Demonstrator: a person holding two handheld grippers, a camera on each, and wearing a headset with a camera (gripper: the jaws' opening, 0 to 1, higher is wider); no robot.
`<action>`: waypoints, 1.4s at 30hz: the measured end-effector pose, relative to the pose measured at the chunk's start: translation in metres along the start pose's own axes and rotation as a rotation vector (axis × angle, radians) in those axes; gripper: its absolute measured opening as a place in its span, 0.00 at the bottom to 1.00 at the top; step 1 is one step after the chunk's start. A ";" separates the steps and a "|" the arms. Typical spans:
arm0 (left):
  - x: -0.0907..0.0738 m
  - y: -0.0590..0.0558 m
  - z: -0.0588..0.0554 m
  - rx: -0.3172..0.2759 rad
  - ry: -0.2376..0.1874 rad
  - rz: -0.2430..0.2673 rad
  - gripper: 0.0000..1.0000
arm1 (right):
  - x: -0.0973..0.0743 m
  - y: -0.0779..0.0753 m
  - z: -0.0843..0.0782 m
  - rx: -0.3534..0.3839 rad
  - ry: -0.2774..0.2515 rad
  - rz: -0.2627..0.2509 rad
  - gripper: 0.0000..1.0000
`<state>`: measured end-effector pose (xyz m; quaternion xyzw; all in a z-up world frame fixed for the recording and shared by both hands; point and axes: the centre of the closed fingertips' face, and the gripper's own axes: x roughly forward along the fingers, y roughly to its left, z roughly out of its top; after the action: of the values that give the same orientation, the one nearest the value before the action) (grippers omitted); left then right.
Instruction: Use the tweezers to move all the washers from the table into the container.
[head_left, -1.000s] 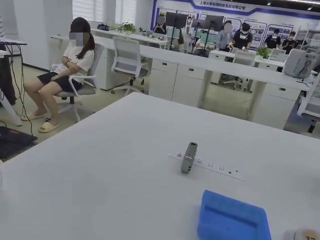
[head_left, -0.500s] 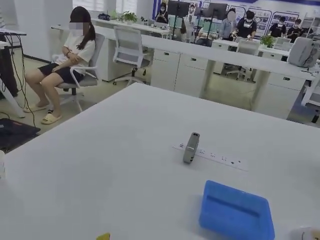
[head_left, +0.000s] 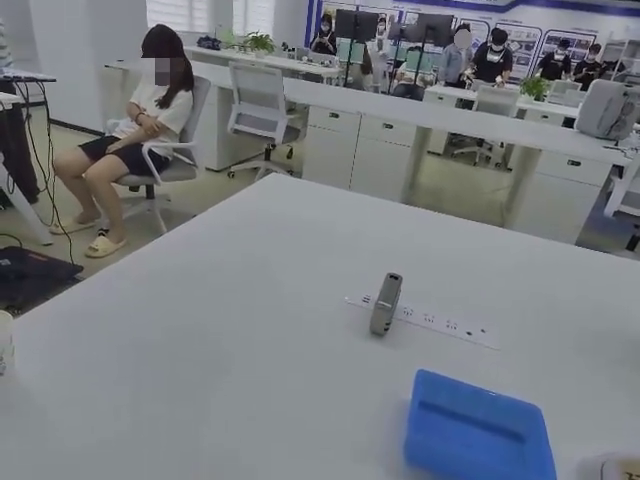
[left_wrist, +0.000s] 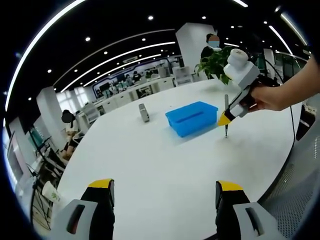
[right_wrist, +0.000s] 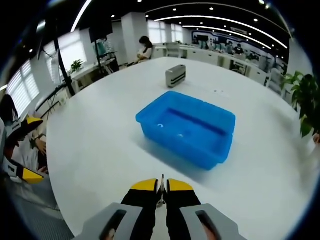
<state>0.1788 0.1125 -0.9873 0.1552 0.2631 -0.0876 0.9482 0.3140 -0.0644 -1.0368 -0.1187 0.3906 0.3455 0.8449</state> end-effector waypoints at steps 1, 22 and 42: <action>0.000 0.000 0.000 0.000 0.000 0.001 0.85 | -0.001 -0.001 0.001 -0.001 -0.002 0.000 0.02; -0.002 0.003 0.005 -0.016 -0.027 0.011 0.85 | -0.034 -0.025 0.051 -0.078 -0.093 -0.044 0.02; 0.001 -0.002 -0.003 0.005 0.022 -0.007 0.85 | -0.017 -0.062 0.090 -0.003 -0.201 -0.096 0.02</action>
<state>0.1780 0.1114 -0.9906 0.1574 0.2738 -0.0899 0.9445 0.4000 -0.0754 -0.9687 -0.1030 0.2972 0.3154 0.8953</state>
